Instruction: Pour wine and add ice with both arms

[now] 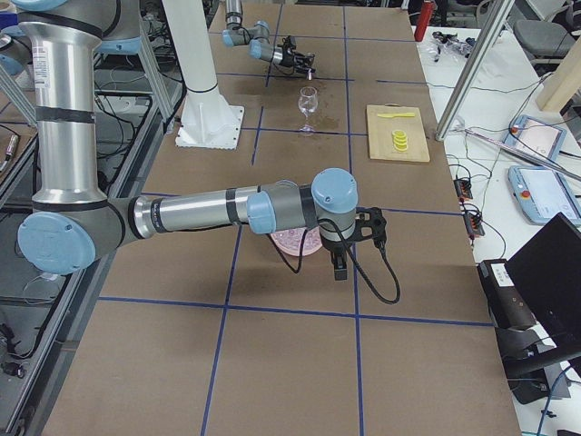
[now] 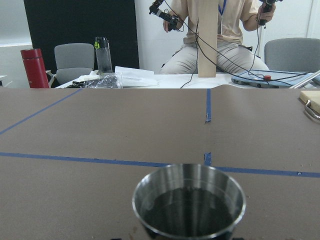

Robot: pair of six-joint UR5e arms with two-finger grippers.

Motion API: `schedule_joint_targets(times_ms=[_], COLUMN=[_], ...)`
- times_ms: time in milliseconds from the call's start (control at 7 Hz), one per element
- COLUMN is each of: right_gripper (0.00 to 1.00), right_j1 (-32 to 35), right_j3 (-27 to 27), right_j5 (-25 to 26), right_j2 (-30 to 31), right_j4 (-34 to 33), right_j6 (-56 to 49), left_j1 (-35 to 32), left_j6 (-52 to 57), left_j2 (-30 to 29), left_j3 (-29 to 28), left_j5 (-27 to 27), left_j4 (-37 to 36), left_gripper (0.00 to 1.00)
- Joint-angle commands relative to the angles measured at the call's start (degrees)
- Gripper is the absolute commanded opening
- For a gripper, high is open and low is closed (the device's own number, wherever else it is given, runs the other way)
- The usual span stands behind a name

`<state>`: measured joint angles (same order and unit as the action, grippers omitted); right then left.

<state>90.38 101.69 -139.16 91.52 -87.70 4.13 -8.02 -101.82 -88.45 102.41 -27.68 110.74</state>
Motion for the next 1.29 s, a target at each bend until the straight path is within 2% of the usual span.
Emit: schedule_joint_targets(times_ms=[0,429,571,714,1143], right_gripper=[1.00,1.00,1.00,1.00,1.00], right_j1=[-0.03,-0.03,-0.03,-0.03,0.06], right_j3=[0.00,0.00,-0.09,0.00,0.09], right_j5=[-0.06,-0.06,-0.06,-0.06,-0.67], right_j2=[-0.02,-0.02,-0.02,-0.02,0.06], right_j4=[0.07,-0.10,-0.10,-0.10,-0.10], right_j6=[-0.09,0.00,0.00,0.00,0.00], left_j1=[0.02,0.11,0.02,0.02,-1.03], left_j6=[0.04,0.04,0.04,0.04,0.91], left_j2=[-0.14,-0.40,-0.58,-0.67,-0.41], left_j3=[-0.45,-0.46,-0.46,-0.02,4.53], left_j5=[0.00,0.00,0.00,0.00,0.00], left_j4=[0.00,0.00,0.00,0.09,0.44], left_gripper=[0.56,0.37,0.22,0.00,0.00])
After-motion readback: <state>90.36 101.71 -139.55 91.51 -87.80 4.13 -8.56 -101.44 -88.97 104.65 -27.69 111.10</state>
